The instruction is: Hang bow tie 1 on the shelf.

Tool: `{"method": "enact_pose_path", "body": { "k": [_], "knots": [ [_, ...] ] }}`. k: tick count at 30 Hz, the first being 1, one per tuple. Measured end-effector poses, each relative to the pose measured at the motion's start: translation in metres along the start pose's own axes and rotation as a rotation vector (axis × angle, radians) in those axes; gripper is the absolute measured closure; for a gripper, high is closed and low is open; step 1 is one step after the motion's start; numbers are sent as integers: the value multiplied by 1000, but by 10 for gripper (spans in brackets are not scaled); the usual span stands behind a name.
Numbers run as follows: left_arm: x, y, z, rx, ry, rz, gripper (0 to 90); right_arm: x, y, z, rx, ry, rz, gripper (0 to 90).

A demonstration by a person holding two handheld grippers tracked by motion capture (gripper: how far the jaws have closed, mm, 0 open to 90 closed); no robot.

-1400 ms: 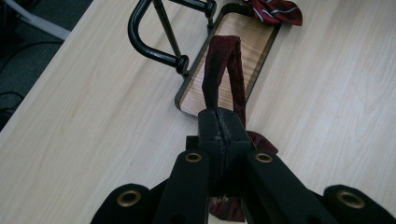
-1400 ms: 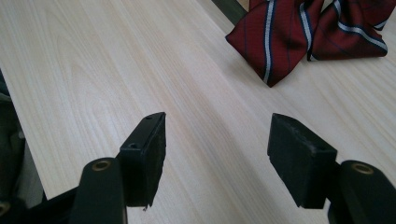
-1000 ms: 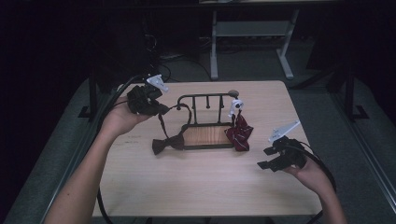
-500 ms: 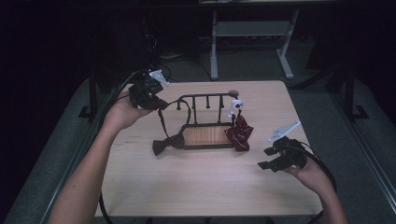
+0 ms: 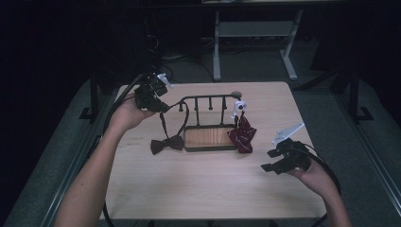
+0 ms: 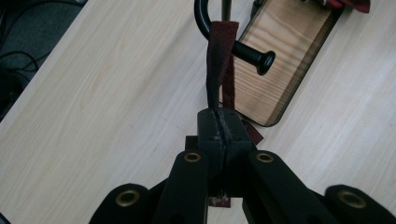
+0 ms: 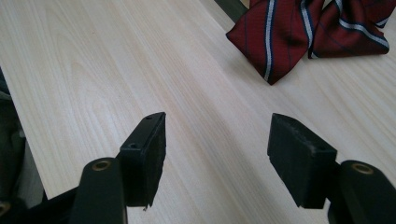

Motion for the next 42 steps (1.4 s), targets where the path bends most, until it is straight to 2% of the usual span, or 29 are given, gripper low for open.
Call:
{"method": "enact_pose_path", "body": {
  "k": [7,14,16,18,20,23,42],
  "knots": [
    [1,6,-5,-32,-16,-32,844,0,1,0,-1,1,-2,370],
    [5,7,-6,-43,-16,-29,798,1,0,1,0,1,2,370],
    [7,7,-6,-38,-32,-16,781,2,0,1,2,7,1,369],
    [9,7,-6,-37,-35,-25,763,2,-1,1,3,11,2,369],
    [11,5,-6,-38,-30,-25,751,3,0,1,4,9,2,369],
    [14,1,-3,-24,-31,1,738,4,-1,1,7,11,0,369],
    [38,-2,13,-1,-20,26,712,7,-5,8,15,33,2,365]
  ]
}}
Point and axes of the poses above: each handheld gripper's, and its own axes: y roughly forward along the jaws, x roughly out of its underside, z roughly to its right, the point moved 5 cm from there along y, roughly forward along the jaws, and after that the axes turned 9 degrees about x, right-handed, at the moved point
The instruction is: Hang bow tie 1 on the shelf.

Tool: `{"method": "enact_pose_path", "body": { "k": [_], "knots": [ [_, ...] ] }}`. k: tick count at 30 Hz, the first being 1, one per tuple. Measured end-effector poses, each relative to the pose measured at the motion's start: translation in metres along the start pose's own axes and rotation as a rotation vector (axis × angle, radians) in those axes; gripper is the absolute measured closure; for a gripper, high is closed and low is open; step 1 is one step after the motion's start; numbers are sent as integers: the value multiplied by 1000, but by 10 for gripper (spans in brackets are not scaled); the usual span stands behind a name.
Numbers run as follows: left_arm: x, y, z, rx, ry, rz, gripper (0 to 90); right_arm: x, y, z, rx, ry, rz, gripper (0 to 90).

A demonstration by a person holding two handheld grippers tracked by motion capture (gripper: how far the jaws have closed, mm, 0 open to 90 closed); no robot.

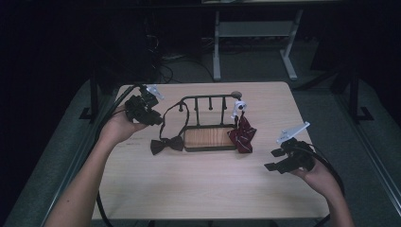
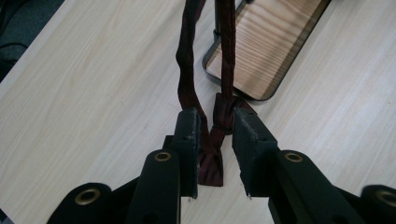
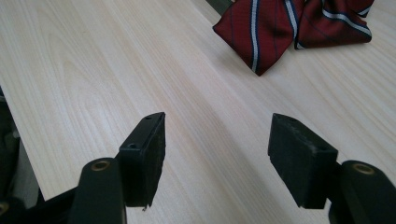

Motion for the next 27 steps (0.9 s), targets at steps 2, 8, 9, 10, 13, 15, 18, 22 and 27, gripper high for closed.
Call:
{"method": "enact_pose_path", "body": {
  "k": [2,8,9,10,13,15,18,22,27],
  "knots": [
    [2,-2,1,0,3,8,711,0,0,0,0,4,2,365],
    [10,-4,8,1,13,32,708,2,2,2,1,6,-3,365],
    [11,-5,9,2,13,33,707,2,2,2,0,5,-3,364],
    [13,-4,10,1,16,35,706,2,2,2,1,5,-2,364],
    [17,-3,15,3,24,24,702,2,2,2,0,5,-4,364],
    [20,-1,17,8,28,22,702,2,3,2,-2,8,-6,364],
    [25,0,19,10,28,23,699,3,3,2,-1,8,-7,363],
    [30,1,22,14,32,30,689,3,3,3,1,10,-4,362],
    [34,0,27,18,34,35,682,4,3,3,2,10,-6,361]
  ]
}}
Point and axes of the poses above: each handheld gripper's, and its own axes: y roughly forward along the jaws, x roughly out of its underside, z roughly to its right, the point moved 5 cm from there along y, roughly forward along the jaws, and after that the axes turned 9 degrees about x, right-handed, at the moved point
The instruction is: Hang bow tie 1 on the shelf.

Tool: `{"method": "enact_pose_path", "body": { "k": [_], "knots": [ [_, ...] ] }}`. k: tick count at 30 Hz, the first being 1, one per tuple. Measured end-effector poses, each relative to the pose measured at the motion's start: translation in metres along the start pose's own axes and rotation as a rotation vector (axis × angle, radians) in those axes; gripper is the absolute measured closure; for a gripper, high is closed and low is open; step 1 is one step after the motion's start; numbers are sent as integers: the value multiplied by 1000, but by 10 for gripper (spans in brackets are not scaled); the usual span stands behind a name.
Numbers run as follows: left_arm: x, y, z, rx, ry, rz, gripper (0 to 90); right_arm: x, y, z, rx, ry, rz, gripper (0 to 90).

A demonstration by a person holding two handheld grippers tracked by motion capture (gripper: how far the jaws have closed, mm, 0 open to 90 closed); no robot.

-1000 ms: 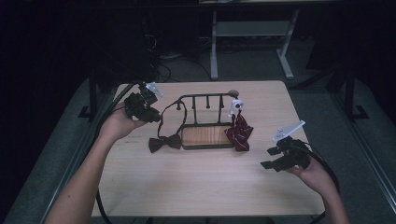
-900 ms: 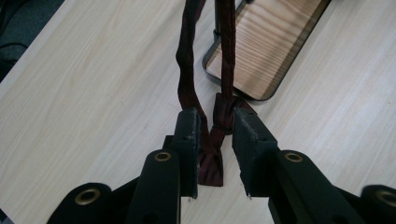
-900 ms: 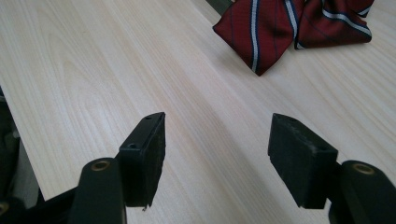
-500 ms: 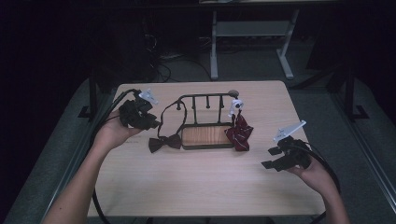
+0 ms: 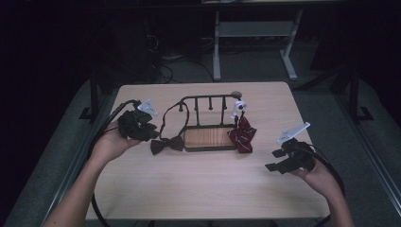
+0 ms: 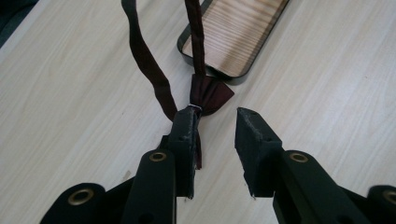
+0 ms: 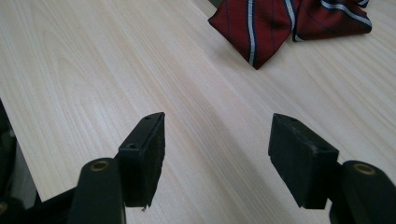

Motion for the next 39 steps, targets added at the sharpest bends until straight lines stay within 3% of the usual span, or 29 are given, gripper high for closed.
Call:
{"method": "enact_pose_path", "body": {
  "k": [21,28,39],
  "knots": [
    [31,11,16,26,-11,50,641,4,2,1,-5,17,-7,356],
    [41,21,23,29,-2,38,616,5,4,1,-7,17,-18,355],
    [50,25,28,62,-24,91,573,8,5,2,-10,29,-16,344]
  ]
}}
Point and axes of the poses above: each handheld gripper's, and its own axes: y roughly forward along the jaws, x roughly out of its underside, z roughly to its right, the point moved 5 cm from there along y, roughly forward along the jaws, and after that the axes turned 9 degrees about x, right-handed, at the moved point
